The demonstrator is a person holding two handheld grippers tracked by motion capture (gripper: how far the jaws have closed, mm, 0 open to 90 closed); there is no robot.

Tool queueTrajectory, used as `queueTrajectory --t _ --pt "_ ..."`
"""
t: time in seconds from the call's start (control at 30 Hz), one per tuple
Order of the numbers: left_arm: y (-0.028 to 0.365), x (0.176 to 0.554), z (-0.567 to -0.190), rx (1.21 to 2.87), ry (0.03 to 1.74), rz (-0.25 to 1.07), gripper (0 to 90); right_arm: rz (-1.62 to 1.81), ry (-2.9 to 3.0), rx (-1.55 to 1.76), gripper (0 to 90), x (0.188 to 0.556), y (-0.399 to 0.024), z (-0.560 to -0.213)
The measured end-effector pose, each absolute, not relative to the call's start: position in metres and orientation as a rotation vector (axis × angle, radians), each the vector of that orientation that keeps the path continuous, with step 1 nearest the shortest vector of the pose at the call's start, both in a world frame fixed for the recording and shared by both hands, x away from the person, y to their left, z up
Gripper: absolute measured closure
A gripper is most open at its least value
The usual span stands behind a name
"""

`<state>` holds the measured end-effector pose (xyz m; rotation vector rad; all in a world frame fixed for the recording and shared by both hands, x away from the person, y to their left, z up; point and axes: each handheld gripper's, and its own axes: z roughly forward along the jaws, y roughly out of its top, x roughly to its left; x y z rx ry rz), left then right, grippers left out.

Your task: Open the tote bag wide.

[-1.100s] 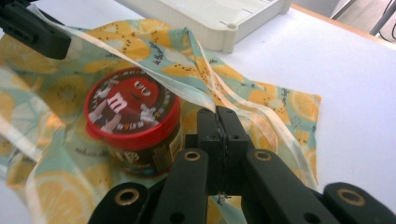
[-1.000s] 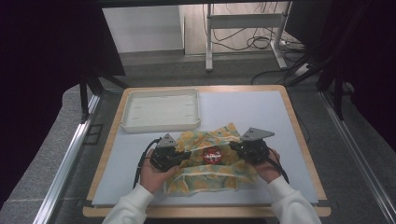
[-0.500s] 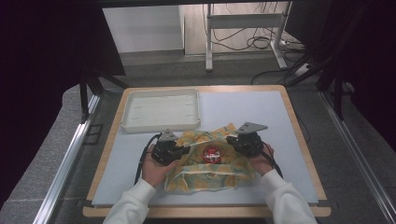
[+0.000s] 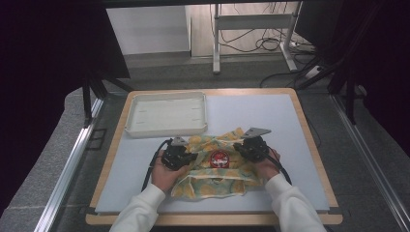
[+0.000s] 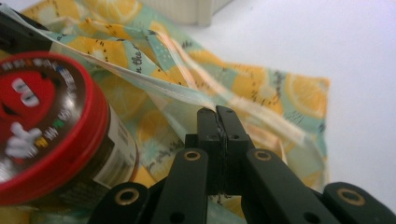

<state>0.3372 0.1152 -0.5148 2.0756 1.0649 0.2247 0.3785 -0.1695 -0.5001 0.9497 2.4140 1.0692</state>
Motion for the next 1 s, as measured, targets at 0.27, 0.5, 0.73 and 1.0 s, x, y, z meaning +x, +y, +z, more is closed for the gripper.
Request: queueTrajectory --t 0.27,0.5,0.73,1.0 --pt "0.115 0.338 -0.528 2.112 1.081 0.174 90.0 1.011 2.492 0.931 88.9 0.375 -0.17 -0.514" --pt "0.115 0.337 -0.533 2.122 1.084 0.149 89.4 0.976 2.532 0.912 88.8 0.367 -0.172 -0.522" --pt "0.115 0.335 -0.535 2.111 1.082 0.143 86.1 0.982 2.529 0.922 88.1 0.366 -0.173 -0.524" --pt "0.118 0.334 -0.533 2.098 1.072 0.148 80.6 0.98 2.525 0.924 79.1 0.365 -0.174 -0.524"
